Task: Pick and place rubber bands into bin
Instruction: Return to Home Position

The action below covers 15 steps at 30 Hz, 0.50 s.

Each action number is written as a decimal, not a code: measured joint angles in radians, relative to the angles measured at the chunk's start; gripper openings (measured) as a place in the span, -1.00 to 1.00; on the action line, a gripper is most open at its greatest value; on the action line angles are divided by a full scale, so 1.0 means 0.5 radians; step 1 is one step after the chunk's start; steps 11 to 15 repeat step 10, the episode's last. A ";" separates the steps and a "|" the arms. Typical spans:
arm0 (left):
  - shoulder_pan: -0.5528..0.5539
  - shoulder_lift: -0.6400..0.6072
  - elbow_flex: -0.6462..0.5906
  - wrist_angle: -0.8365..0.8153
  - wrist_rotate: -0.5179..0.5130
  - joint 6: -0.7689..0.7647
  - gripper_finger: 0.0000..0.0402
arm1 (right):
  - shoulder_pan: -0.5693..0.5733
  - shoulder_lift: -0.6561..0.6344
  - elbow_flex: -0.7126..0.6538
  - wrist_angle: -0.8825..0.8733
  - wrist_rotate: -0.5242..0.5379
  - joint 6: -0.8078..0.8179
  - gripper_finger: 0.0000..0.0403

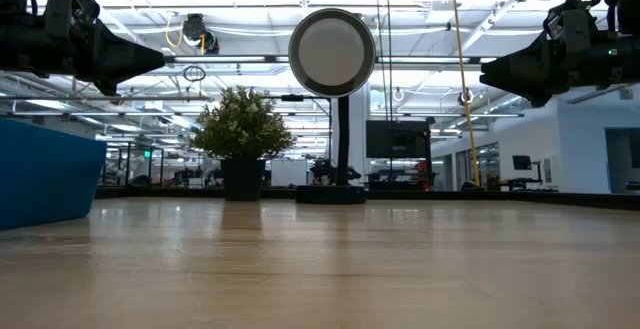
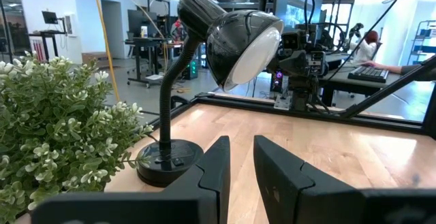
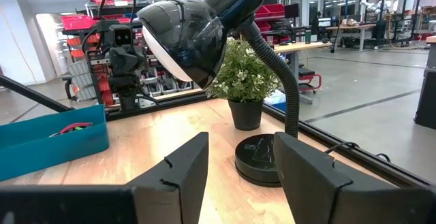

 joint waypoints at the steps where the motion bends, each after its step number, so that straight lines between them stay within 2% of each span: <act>1: 0.000 -0.001 0.000 0.000 0.000 0.000 -0.64 | 0.000 0.000 0.000 0.000 0.000 -0.001 -0.20; 15: 0.000 -0.001 0.000 0.000 0.000 0.000 -0.64 | 0.000 0.000 0.000 0.001 0.000 -0.001 -0.20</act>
